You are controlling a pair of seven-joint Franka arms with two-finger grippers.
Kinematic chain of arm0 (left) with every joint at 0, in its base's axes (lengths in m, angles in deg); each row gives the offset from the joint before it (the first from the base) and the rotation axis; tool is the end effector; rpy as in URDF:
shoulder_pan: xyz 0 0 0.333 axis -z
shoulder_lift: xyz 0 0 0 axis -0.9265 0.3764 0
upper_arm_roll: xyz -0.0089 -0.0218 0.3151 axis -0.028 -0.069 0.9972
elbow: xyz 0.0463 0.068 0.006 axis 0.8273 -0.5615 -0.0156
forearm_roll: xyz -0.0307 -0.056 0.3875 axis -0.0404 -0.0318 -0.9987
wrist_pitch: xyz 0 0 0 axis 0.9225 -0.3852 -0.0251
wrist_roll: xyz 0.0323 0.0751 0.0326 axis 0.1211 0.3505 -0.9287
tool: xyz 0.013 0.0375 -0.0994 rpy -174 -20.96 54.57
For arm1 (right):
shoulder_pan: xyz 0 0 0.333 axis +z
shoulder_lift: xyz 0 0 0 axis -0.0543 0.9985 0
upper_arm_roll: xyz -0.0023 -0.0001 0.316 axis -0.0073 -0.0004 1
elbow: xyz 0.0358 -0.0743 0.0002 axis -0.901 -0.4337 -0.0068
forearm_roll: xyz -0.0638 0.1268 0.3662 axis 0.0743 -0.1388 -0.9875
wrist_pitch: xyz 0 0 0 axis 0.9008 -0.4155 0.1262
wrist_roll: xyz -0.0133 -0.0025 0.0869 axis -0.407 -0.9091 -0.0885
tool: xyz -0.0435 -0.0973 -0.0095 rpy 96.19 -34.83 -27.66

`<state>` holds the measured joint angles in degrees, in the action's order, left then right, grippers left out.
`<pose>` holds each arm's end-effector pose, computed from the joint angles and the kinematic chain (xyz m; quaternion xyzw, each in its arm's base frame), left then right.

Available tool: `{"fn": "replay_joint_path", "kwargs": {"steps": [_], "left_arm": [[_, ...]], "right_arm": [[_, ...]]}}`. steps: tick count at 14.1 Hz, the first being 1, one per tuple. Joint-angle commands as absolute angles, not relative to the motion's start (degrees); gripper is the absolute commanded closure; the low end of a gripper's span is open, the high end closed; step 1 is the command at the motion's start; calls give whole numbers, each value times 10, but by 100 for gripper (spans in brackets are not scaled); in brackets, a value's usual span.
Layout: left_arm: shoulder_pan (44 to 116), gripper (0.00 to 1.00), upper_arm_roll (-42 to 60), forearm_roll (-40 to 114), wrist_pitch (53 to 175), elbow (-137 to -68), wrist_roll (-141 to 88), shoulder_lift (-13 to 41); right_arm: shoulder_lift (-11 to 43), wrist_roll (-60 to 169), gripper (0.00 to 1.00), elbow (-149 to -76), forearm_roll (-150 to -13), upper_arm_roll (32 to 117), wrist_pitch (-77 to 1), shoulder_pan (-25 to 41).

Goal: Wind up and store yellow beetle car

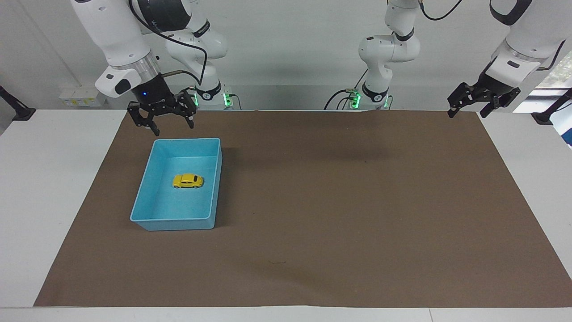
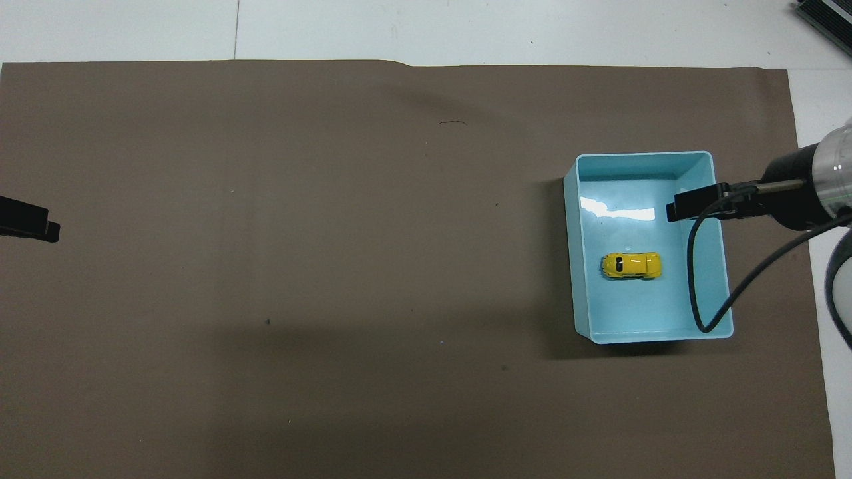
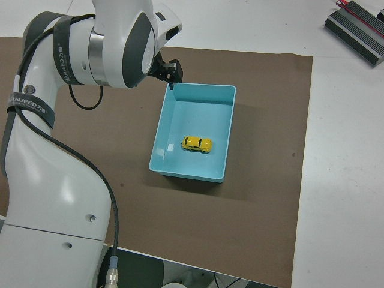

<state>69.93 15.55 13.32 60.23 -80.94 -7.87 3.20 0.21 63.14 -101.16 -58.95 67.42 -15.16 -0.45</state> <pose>0.5389 0.0100 0.6435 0.9995 -0.0194 -0.0196 0.0171 0.5594 0.0404 0.6160 -0.9972 -0.0117 -0.0199 0.0718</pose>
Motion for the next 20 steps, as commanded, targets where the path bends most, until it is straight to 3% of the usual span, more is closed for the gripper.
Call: {"fn": "replay_joint_path", "kwargs": {"steps": [1, 6, 20], "left_arm": [[689, 0, 146, 126, 594, -798, -82, 36], [689, 0, 146, 126, 594, -798, -82, 35], [689, 0, 146, 126, 594, -798, -82, 35]], "right_arm": [[24, 667, 0, -965, -580, 675, -108, -17], [31, 665, 0, -927, -496, 678, -23, -29], [30, 664, 0, -913, -505, 675, -30, -28]]}}
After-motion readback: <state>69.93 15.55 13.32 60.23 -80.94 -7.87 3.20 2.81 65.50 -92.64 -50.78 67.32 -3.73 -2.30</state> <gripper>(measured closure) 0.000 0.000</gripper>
